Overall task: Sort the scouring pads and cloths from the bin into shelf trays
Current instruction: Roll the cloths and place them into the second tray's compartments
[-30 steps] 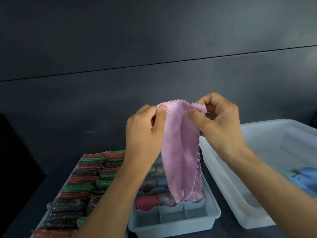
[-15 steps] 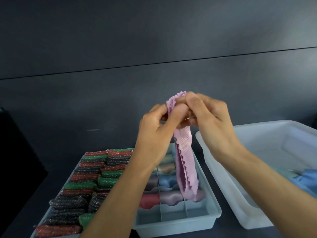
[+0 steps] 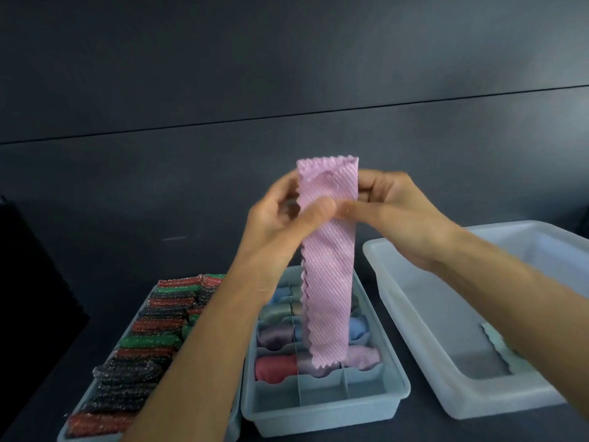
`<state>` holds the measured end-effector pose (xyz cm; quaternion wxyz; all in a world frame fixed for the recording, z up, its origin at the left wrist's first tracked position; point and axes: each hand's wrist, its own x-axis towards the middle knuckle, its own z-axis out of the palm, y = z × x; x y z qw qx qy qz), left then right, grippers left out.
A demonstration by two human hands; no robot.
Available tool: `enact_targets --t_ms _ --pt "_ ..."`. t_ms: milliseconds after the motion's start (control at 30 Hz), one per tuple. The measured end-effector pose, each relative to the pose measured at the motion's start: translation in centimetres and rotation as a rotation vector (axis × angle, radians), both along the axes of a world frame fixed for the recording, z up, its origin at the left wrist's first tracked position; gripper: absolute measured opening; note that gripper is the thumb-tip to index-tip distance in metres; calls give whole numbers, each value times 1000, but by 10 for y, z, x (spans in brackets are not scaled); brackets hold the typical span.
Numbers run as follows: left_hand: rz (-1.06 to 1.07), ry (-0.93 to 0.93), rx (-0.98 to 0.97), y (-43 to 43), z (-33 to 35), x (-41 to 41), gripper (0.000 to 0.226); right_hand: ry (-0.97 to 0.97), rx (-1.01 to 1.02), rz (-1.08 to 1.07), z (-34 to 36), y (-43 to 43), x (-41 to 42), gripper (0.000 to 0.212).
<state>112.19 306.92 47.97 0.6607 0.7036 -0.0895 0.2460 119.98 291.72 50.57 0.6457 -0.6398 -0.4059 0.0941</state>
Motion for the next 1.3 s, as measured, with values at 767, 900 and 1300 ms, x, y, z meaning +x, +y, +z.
enact_targets --t_ms 767,900,1300 --pt "-227 628 -779 17 -47 15 47 -1210 -406 -35 -64 -25 5 48" --pt "-213 629 -758 15 -49 15 46 -1181 -316 -112 -71 -16 9 43" --pt "2 361 -307 -1 -52 5 42 259 -32 -71 -56 11 9 40"
